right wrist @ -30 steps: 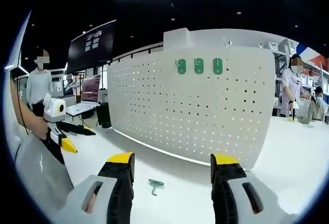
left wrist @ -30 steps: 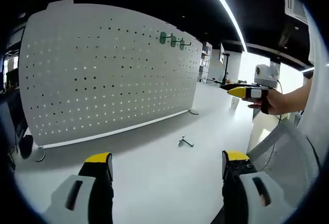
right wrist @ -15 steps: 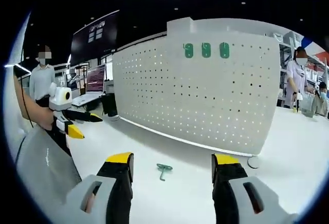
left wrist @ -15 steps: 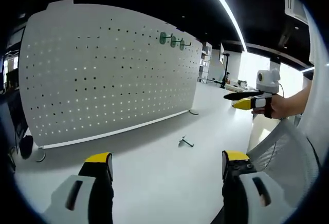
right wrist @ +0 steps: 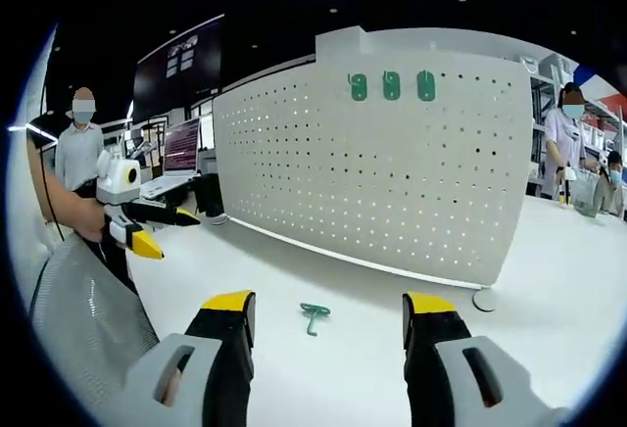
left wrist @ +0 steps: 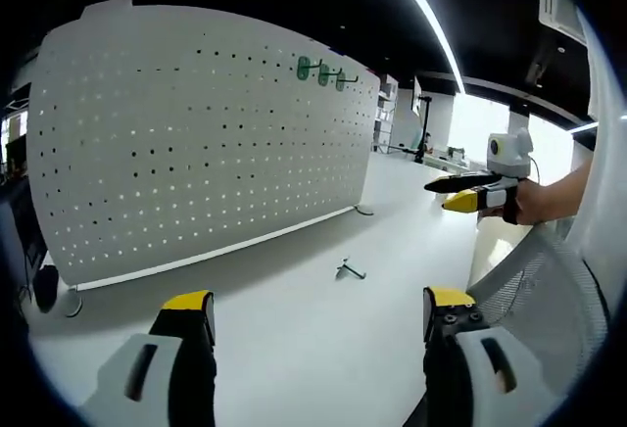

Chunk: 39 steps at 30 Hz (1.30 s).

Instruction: Insert the hook assembly into the mounting plate slot until the hook locks in place.

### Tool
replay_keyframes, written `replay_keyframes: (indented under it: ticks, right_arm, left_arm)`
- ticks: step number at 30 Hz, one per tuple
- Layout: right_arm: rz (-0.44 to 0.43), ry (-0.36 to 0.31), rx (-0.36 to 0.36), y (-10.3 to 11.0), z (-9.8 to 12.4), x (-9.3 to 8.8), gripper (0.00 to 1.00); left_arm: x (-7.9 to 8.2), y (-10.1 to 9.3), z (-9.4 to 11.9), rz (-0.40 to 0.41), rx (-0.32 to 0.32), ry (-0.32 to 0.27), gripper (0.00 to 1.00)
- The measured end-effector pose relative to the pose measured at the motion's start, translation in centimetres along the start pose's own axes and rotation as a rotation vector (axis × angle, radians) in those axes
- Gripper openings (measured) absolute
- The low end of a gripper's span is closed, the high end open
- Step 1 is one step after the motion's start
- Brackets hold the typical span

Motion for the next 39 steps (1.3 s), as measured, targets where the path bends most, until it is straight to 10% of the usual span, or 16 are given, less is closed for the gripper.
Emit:
replay_keyframes:
  ticks: [24, 39]
  right_arm:
    - [0.001, 0.02, 0.024, -0.1, -0.2, -0.1, 0.59]
    - [0.002, 0.033, 0.028, -0.2, -0.1, -0.4, 0.59]
  left_arm:
    - [4.0, -0.3, -9.5, -0.224, -0.262, 0.262, 0.87]
    - [3.1, -1.0, -13.9, -0.313, -0.364, 0.456, 0.86]
Point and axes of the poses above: the point that each gripper's makers call its tool centre point, and the gripper's own axes: z roughly backward along the fingers, y roughly to its left, x roughly out of its top, the point moved 10 cm from there along z, roughly backward along the fingers, and after that the axes turned 3 degrees about z, right-handed, at the moved point
